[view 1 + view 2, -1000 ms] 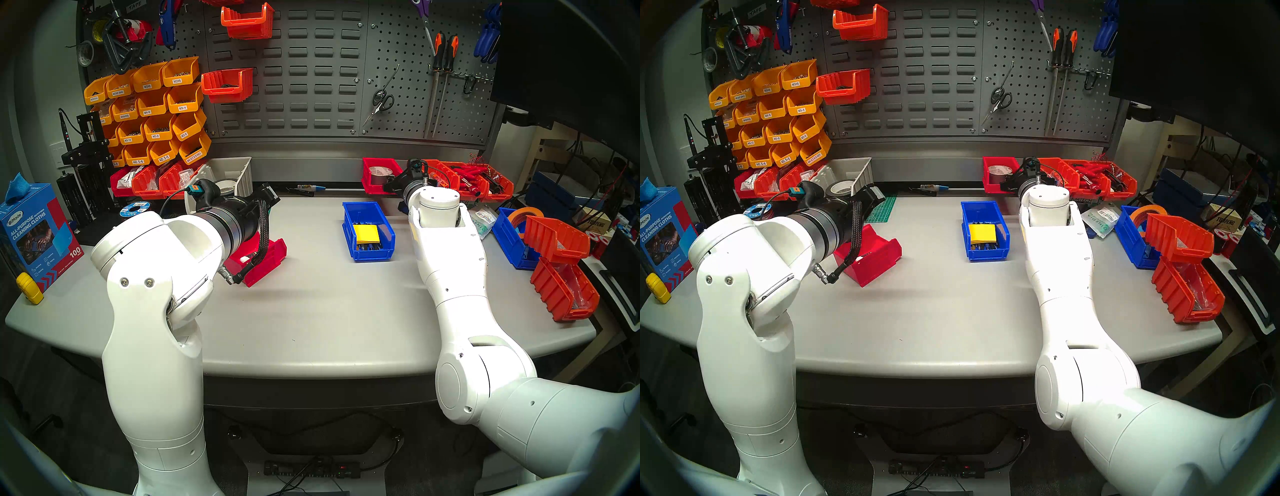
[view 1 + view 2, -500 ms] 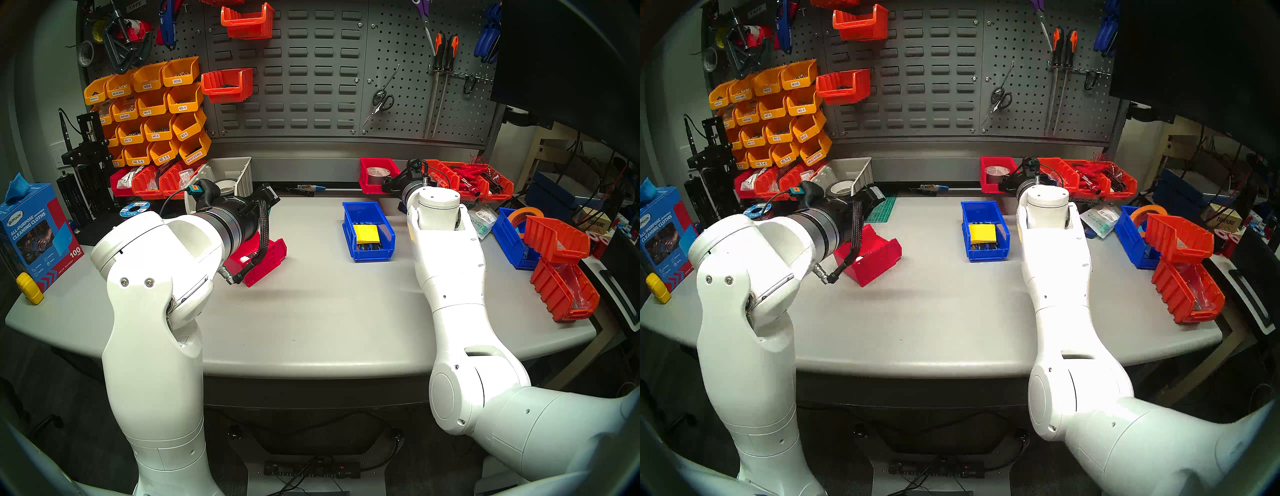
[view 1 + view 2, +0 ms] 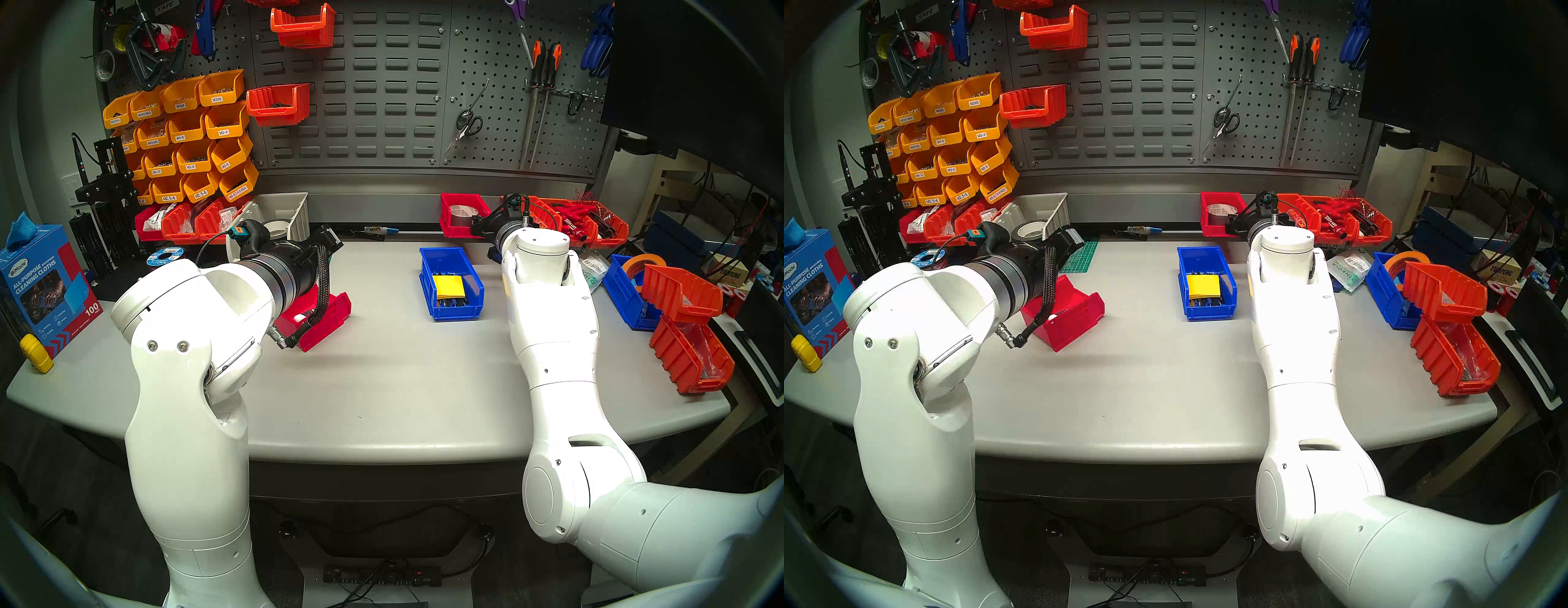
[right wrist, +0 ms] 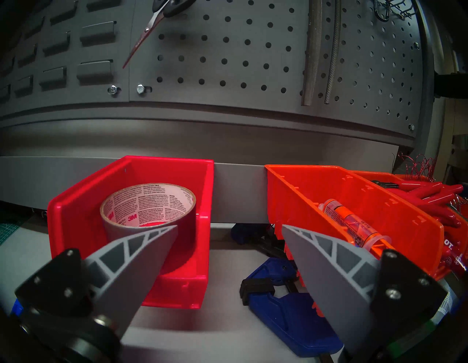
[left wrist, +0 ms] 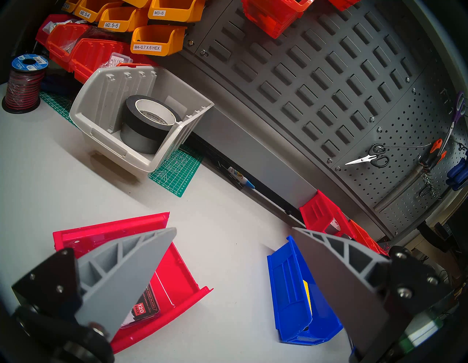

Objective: Hang all the unorganized tool boxes onto the wall

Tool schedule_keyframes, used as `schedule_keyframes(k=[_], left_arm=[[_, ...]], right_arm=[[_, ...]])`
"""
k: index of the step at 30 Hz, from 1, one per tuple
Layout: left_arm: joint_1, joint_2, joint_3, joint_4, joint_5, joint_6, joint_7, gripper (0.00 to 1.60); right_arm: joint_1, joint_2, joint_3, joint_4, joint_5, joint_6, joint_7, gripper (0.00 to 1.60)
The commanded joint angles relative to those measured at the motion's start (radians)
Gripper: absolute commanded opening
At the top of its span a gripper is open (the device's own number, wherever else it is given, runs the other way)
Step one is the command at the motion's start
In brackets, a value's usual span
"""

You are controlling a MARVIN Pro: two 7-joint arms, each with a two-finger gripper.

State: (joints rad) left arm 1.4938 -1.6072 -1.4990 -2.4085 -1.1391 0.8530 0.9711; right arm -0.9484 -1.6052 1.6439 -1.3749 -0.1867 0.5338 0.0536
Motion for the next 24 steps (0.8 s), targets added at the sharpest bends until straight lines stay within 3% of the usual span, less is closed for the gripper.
schedule_keyframes(k=[1, 9, 24], left_arm=[[-0.002, 0.001, 0.001, -0.009, 0.001, 0.0, 0.0, 1.6], [-0.002, 0.001, 0.001, -0.009, 0.001, 0.0, 0.0, 1.6], [-0.002, 0.001, 0.001, -0.01, 0.001, 0.0, 0.0, 1.6]], right_arm=[[0.018, 0.025, 0.019, -0.051, -0.001, 0.003, 0.002, 1.6], [0.018, 0.007, 0.007, -0.086, 0.008, 0.045, 0.027, 1.6], [0.017, -0.019, 0.008, -0.132, 0.023, 0.054, 0.031, 1.6]])
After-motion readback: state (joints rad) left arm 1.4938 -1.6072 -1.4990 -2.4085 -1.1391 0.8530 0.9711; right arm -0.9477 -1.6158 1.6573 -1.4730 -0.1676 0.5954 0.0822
